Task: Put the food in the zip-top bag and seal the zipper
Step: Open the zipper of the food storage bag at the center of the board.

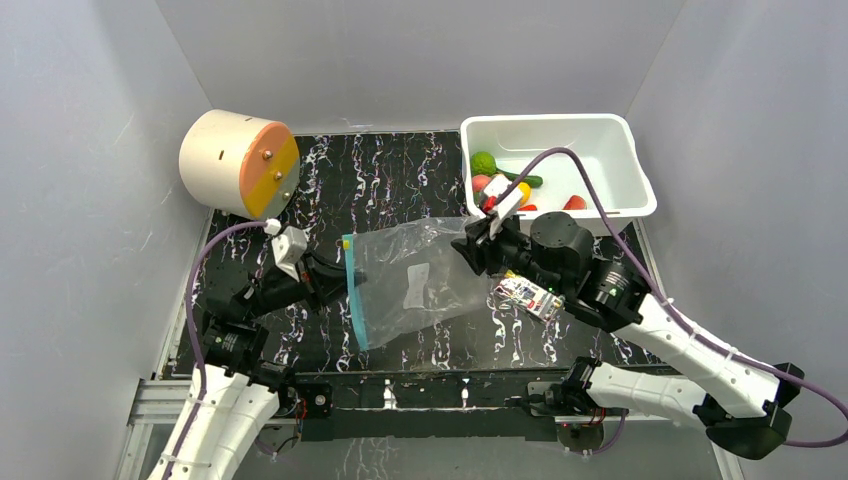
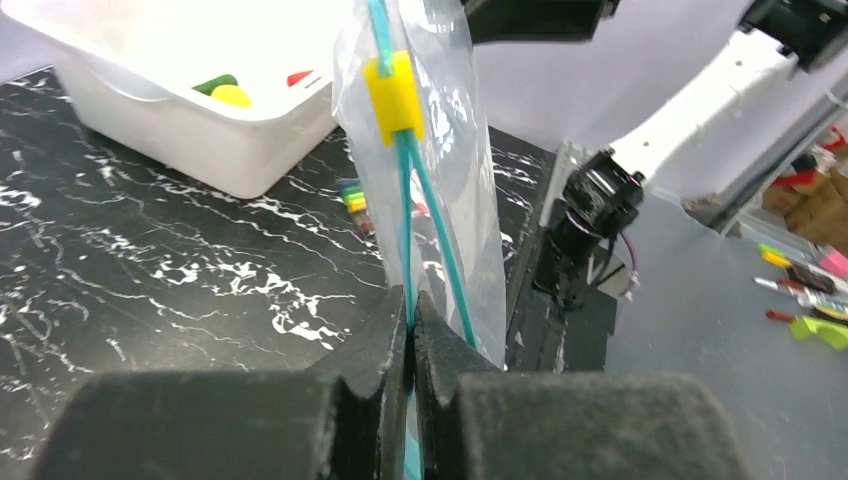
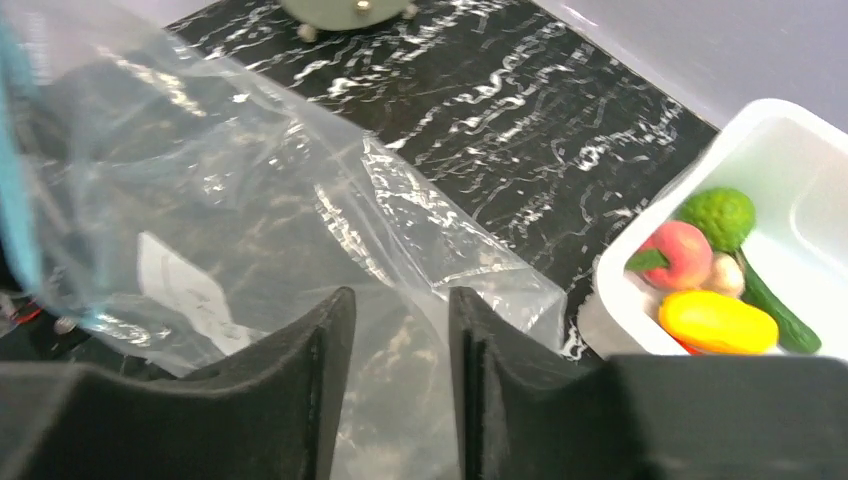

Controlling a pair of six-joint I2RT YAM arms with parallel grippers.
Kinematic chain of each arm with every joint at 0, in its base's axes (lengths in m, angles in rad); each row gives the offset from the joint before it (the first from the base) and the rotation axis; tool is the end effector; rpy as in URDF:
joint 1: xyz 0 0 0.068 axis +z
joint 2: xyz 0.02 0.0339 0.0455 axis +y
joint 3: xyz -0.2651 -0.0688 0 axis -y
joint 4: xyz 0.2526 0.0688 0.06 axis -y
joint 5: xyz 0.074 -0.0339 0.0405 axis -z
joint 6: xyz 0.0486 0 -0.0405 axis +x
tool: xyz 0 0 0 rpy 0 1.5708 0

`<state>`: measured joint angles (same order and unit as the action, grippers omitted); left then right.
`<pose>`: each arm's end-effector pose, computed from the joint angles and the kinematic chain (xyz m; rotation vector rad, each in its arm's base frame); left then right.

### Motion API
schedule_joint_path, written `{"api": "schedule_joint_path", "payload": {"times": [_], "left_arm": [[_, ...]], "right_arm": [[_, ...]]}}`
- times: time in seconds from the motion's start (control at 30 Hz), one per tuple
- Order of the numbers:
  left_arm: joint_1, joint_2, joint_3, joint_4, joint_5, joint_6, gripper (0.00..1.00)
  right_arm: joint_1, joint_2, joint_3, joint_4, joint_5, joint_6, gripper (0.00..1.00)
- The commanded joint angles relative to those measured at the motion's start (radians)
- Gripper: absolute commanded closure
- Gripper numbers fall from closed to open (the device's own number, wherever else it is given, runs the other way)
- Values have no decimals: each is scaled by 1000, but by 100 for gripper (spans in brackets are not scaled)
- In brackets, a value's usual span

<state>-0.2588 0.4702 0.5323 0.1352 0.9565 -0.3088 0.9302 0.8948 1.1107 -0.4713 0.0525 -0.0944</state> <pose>0.1175 -0.0722 0.3292 0.7996 1.3376 -1.1053 0.1255 0.1641 0.4021 -0.8786 1.6391 0.5383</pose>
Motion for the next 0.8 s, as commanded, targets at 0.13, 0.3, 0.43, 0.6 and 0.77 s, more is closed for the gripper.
{"api": "schedule_joint_path", "payload": {"times": [0.13,0.3,0.43,0.6,0.77], "left_arm": [[-4,61,177,-250,-277,-17,100],[-5,98,265,-399,-429,-79,100],[-5,132,309,-485,-506,-133,100],[-4,208,383,-586,-525,-189,100],[-4,265,427,-651,-531,-221,100]], "right_arm": [[4,43,26,27,349,490,41],[4,67,47,-23,319,644,37],[4,103,45,-15,253,727,37],[5,201,64,-6,158,821,40],[33,313,97,37,57,888,44]]}}
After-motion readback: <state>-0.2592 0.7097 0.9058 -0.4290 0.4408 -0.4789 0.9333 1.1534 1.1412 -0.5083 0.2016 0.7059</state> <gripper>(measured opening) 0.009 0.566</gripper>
